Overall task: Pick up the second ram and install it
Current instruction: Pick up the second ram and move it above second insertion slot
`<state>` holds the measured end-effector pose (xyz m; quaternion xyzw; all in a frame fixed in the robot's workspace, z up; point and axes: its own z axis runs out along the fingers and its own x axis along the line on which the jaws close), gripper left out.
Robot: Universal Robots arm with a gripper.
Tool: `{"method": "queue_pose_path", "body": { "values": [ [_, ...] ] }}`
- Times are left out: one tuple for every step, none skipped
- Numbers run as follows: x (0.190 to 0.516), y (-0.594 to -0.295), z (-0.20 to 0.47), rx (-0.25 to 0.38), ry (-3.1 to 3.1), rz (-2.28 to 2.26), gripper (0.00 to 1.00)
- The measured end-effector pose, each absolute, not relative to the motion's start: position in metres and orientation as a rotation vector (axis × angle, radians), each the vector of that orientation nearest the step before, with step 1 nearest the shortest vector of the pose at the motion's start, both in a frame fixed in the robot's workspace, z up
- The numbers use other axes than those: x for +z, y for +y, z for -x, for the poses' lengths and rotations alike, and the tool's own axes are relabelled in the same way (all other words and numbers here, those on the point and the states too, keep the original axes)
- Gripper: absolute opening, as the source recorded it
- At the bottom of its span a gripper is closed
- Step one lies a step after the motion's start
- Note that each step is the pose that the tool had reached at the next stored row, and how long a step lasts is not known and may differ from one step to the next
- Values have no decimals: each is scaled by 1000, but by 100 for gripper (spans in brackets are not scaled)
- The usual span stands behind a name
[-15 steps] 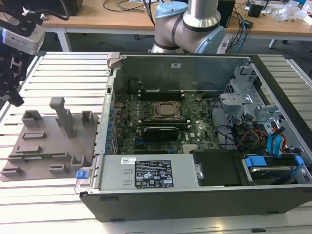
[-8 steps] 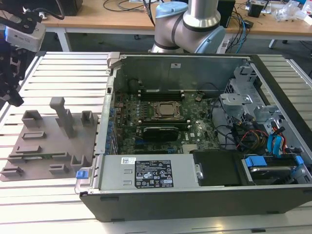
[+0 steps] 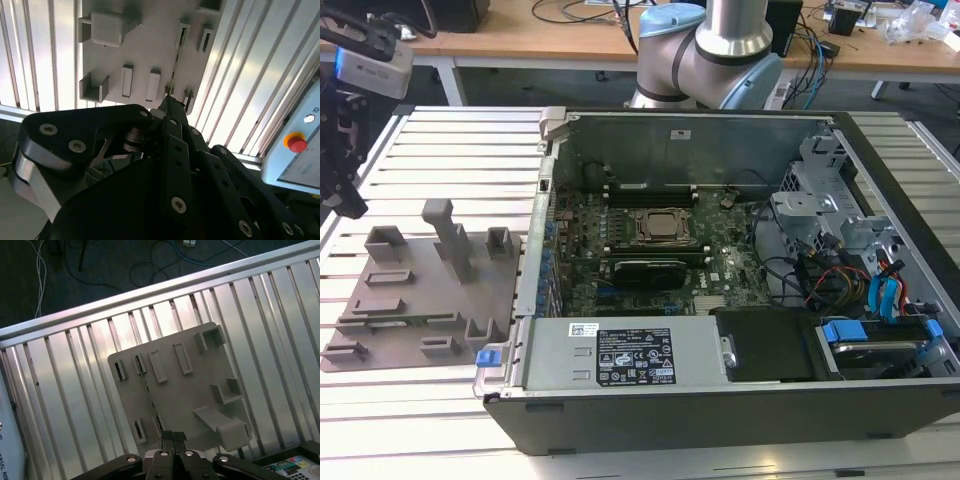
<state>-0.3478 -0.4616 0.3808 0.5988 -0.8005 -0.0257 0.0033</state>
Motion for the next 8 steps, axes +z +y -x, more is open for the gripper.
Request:
{"method": "queue_pose_path", "body": {
  "values": [
    [381,-462,348,-81,-2498,-1891,10],
    [381,-462,348,-81,-2487,-1905,10],
    [381,-462,348,-80,-2475,-1920,10],
    [381,-462,348,-80,-2460,-1940,10],
    [381,-462,348,-80,-2443,-1960,10],
    [381,-462,348,-80,-2428,-1977,10],
    [381,-462,348,-80,-2413,-1995,10],
    [381,-462,348,-80,-2391,-2021,10]
  ]
}}
